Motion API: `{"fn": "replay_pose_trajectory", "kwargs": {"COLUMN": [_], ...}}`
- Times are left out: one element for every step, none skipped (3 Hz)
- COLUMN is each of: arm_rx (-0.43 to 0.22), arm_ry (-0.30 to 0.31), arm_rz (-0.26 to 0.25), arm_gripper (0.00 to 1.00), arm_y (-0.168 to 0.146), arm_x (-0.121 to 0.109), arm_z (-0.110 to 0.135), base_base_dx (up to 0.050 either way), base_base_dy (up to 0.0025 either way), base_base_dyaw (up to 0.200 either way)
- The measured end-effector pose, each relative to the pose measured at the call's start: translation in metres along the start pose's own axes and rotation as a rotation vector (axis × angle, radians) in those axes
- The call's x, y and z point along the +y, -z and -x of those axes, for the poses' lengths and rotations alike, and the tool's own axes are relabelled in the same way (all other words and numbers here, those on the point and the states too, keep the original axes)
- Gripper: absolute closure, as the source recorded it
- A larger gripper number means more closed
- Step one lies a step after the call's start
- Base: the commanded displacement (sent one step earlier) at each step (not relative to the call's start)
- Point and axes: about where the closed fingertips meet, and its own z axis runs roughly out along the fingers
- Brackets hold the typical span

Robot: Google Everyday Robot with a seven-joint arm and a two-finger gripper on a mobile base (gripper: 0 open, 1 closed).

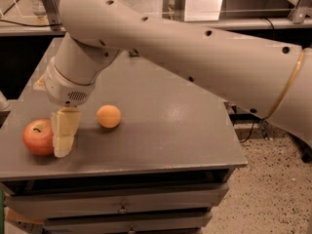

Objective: Pick apple

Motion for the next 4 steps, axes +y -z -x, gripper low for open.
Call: {"fn": "replay_pose_trajectory", "kwargs": {"arm_rx": [-0.001,-0.006,-0.007,-0.003], "arm_ry": [0.0,-0.005,-0.007,-0.012], "arm_rz": [0.031,0.05,0.056,0.054], "arm_gripper": [0.0,0.0,0.18,0.41], "arm_y": [-0.022,-0.037,-0.046,-0.047], "arm_x": [0.004,0.008,0.009,0.011], "arm_z": [0.005,0.01,0.012,0.008], "base_base_dx": [0.0,0.0,0.0,0.0], "base_base_dy": [0.0,0.0,0.0,0.0], "base_base_dyaw": [0.0,0.0,0.0,0.0]}}
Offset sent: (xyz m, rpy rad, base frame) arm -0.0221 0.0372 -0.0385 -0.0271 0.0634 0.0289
